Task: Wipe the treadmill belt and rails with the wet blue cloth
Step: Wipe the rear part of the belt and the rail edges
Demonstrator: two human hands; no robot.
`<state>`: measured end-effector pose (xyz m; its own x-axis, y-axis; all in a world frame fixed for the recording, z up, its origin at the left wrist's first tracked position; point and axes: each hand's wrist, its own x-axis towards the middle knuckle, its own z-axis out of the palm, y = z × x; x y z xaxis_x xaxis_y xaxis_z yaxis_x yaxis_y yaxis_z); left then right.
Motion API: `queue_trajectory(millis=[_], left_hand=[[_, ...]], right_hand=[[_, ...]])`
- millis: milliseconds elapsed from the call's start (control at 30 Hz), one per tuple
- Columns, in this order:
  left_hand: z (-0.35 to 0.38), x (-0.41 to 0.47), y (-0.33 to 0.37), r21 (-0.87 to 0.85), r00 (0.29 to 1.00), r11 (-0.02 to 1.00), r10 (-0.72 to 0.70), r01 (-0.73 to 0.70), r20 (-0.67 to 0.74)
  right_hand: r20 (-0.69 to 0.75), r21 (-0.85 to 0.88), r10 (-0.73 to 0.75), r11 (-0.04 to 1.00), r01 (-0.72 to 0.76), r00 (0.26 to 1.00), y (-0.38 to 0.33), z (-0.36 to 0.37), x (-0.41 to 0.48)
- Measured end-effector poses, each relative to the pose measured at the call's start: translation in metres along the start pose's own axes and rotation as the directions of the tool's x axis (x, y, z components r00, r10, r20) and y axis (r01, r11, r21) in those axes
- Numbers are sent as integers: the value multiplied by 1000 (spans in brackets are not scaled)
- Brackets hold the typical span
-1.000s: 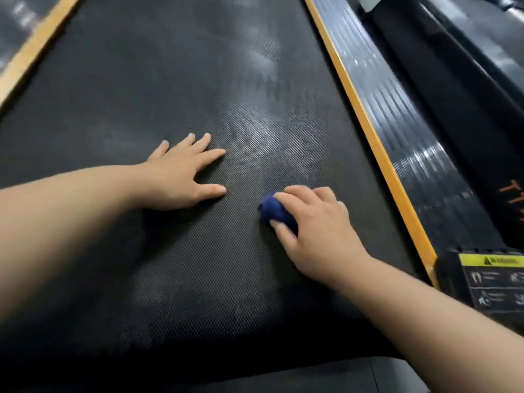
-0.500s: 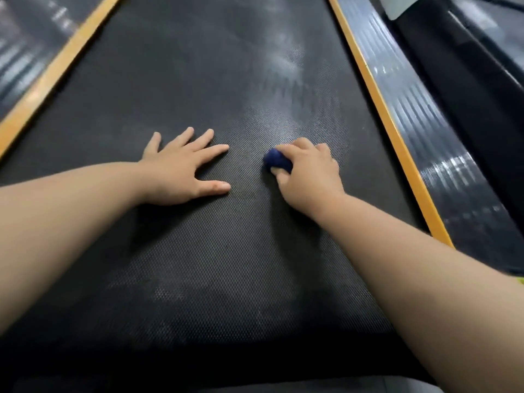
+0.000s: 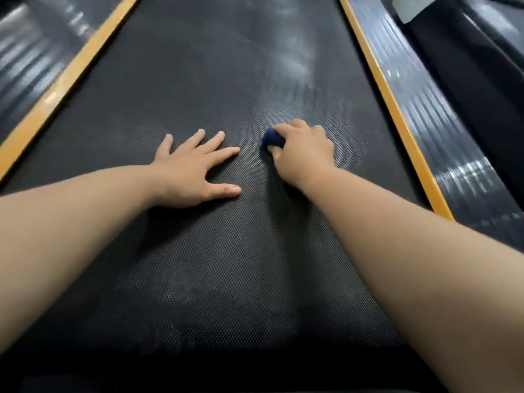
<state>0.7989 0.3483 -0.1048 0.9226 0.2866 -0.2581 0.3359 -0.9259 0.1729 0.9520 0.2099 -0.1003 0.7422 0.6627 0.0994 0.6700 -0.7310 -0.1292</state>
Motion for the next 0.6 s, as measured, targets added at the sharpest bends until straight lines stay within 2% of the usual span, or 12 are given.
queue_trajectory(millis=[67,167,233,333,400,533,600], left_hand=[[0,-2,0,-58,999,998,20,-23,-42],[-4,-7,-8,-226,986,972,24,-61,-163],[-7,-12,-19,-203,987,978,4,-38,-161],[-6,-19,-29,-94,996,995,-33,26,-77],[-4,-19,-30,-68,997,997,-35,30,-67],[-3,-17,-30,-84,996,996,-43,37,-77],[-1,-17,-31,-81,995,996,-48,41,-85]], right_hand=[[-27,26,-30,999,30,999,1,-1,-25],[-70,90,-151,983,157,986,3,-7,-88],[-95,92,-235,965,244,967,0,-11,-123],[-91,98,-279,953,287,956,-1,-11,-132],[-68,89,-257,961,263,964,-2,-8,-106],[-7,54,-101,993,101,995,-13,0,-20],[14,41,-79,996,78,997,-22,4,5]])
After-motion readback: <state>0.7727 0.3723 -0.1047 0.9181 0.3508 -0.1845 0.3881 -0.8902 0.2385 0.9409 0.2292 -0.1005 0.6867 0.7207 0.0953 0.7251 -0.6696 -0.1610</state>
